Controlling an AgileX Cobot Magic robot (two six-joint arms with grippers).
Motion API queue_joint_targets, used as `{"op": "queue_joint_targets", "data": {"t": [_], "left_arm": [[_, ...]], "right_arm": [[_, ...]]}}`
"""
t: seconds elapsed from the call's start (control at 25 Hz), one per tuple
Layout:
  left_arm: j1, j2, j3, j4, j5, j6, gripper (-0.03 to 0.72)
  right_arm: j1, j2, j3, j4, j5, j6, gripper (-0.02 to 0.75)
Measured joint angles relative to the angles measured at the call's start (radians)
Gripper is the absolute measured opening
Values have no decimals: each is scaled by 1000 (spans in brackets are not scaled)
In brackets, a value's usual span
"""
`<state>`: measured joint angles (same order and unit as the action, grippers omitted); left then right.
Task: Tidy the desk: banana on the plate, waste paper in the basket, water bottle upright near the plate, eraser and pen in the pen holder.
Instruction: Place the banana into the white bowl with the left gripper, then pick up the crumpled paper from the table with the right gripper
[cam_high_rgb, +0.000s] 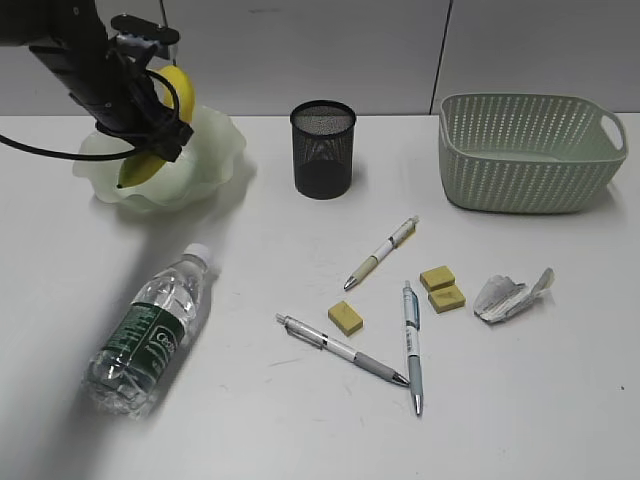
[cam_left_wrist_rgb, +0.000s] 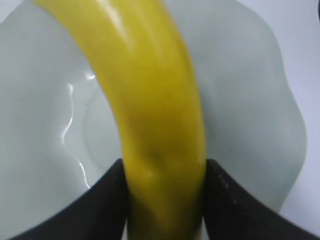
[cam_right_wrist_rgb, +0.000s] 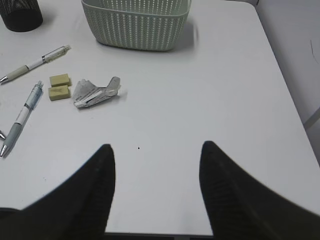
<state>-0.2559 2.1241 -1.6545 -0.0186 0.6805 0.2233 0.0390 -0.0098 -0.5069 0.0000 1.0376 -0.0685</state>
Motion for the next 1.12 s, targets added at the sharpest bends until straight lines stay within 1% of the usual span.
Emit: {"op": "queue_joint_targets", "data": {"t": [0.16,0.32,0.52,0.68,0.8,0.96,1.12], "left_arm": [[0,-5,0,9,-8,0,400],[1,-21,0,19,2,0,419],[1,-65,0,29,77,0,420],[1,-160,0,32,222,-23,420],[4,-250,0,34,363,-48,414],[24,-384,0,36,494,-107,385],[42,-540,30,37,528,-146,356]], "right_arm": [[0,0,0,0,0,0,435],[0,0,0,0,0,0,435],[0,0,0,0,0,0,435],[0,0,0,0,0,0,435],[0,0,0,0,0,0,435],[0,0,0,0,0,0,435],[0,0,0,0,0,0,435]]}}
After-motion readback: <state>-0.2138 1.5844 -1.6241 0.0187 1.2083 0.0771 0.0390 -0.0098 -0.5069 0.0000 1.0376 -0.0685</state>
